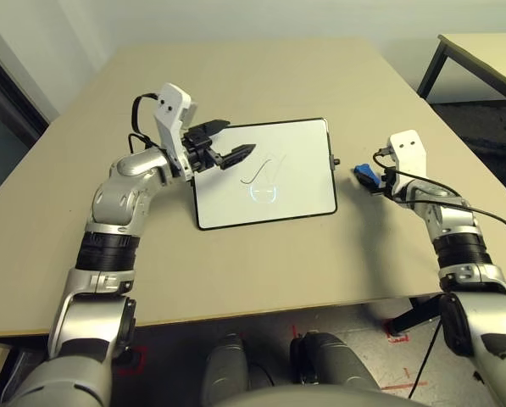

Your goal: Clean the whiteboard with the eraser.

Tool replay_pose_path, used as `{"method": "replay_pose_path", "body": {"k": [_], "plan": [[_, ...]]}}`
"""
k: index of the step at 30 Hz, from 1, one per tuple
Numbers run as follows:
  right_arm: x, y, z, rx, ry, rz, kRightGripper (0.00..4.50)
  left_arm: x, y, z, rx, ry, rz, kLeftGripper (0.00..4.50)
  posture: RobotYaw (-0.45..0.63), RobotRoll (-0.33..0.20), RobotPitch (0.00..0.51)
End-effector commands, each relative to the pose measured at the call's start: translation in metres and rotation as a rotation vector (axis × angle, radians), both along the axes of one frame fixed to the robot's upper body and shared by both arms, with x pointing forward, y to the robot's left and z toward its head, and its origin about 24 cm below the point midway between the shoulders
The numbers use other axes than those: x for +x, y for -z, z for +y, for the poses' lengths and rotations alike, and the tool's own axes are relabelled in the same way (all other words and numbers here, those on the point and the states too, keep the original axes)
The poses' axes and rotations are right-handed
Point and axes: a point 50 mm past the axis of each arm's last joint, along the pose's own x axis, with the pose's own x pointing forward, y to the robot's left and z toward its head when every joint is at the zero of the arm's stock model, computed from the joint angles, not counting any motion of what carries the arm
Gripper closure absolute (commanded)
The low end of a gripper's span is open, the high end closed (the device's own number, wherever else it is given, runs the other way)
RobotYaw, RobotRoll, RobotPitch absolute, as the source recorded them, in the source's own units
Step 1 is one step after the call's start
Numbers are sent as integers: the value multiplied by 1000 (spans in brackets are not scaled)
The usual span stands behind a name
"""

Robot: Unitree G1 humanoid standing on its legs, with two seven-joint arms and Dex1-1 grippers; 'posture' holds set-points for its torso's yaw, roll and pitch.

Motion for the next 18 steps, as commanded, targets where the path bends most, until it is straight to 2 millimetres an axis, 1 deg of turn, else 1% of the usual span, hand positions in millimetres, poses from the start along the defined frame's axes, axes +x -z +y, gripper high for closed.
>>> {"method": "replay_pose_path", "body": {"k": [1,2,3,4,8,9,13,14,16,18], "plan": [[1,2,5,-8,-16,6,22,-3,2,-1,25,9,18,0,-54,0,42],[1,3,5,-10,-17,5,22,-3,2,-1,24,9,19,0,-52,0,42],[1,3,6,-14,-21,4,365,-4,2,-1,24,9,21,0,-52,0,42],[0,3,7,-18,-24,3,555,-4,2,-1,24,9,23,0,-52,0,42],[0,5,10,-31,-37,6,1855,-4,2,0,25,6,26,0,-51,0,41],[-1,5,11,-36,-41,8,2239,-3,2,0,25,5,26,0,-51,0,41],[-2,8,11,-42,-44,21,3485,-3,1,0,24,4,27,0,-52,0,41],[-2,8,11,-41,-43,25,3720,-3,1,0,24,5,27,0,-52,0,40],[-2,10,11,-41,-40,35,3962,-2,1,0,23,4,25,0,-54,0,39],[-3,13,9,-45,-38,51,3978,-2,1,0,21,3,22,0,-54,0,39]]}}
